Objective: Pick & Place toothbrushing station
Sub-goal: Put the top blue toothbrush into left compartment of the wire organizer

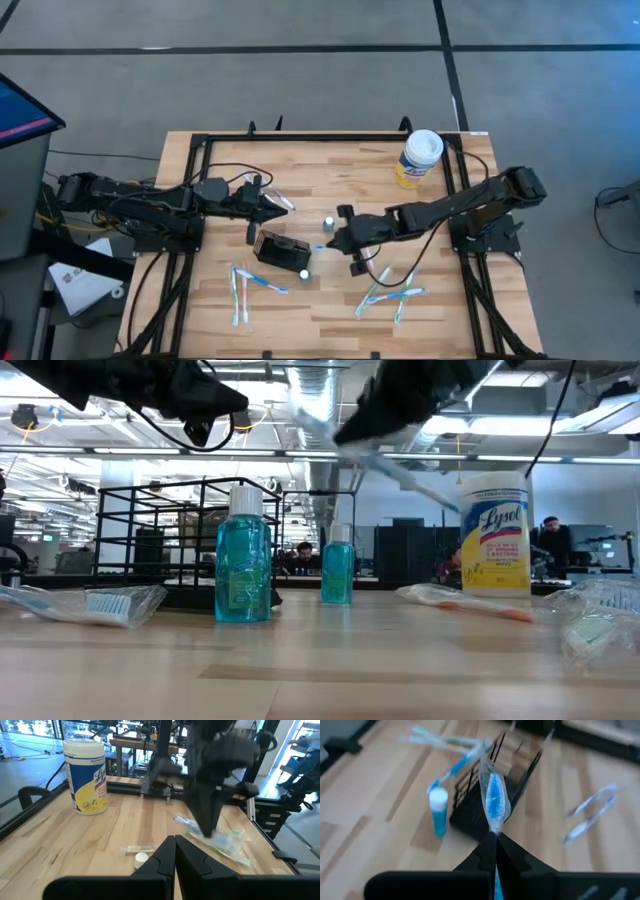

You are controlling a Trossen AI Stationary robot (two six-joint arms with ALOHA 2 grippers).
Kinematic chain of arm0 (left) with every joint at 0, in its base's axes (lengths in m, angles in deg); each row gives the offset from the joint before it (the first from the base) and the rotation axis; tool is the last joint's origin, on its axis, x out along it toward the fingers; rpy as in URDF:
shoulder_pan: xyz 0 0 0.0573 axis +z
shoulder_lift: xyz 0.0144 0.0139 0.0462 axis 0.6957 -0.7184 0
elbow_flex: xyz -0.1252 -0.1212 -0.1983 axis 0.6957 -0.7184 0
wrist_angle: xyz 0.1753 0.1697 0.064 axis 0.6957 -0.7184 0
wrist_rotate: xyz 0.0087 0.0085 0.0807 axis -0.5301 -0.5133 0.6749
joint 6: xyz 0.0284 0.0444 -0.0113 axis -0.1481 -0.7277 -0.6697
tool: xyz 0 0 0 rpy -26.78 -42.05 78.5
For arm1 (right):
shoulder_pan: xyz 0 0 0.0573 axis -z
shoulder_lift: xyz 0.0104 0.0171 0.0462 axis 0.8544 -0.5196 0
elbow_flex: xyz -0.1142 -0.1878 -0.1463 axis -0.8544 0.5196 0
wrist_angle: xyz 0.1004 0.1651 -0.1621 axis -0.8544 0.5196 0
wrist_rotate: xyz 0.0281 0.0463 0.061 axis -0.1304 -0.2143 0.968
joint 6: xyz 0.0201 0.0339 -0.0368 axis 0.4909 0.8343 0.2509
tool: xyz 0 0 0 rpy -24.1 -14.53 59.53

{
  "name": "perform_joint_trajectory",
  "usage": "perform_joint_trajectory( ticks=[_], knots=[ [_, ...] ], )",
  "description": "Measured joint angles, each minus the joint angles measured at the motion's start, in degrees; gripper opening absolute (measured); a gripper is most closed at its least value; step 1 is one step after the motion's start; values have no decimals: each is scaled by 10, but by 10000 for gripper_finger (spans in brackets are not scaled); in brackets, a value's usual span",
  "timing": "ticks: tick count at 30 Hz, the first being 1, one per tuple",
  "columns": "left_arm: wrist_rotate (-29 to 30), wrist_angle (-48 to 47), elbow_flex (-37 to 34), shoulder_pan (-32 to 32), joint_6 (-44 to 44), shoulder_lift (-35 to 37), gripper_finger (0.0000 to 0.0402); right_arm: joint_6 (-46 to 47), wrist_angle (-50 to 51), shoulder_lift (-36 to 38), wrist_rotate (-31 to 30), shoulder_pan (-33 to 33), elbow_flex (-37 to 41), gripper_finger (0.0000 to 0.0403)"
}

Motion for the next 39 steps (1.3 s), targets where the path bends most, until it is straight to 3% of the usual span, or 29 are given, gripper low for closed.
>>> perform_joint_trajectory(
  ticks=[18, 28, 39],
  knots=[
    [-5, 37, 0, 0, -55, 0, 7, -37, -267, 16, 28, 52, 0, 0],
    [-10, 72, 0, 0, -82, -4, 91, -35, -388, 14, 91, 73, 0, 0],
    [-13, 212, 0, -11, -107, -89, 153, -34, -401, 14, 91, 76, 0, 0]
  ],
)
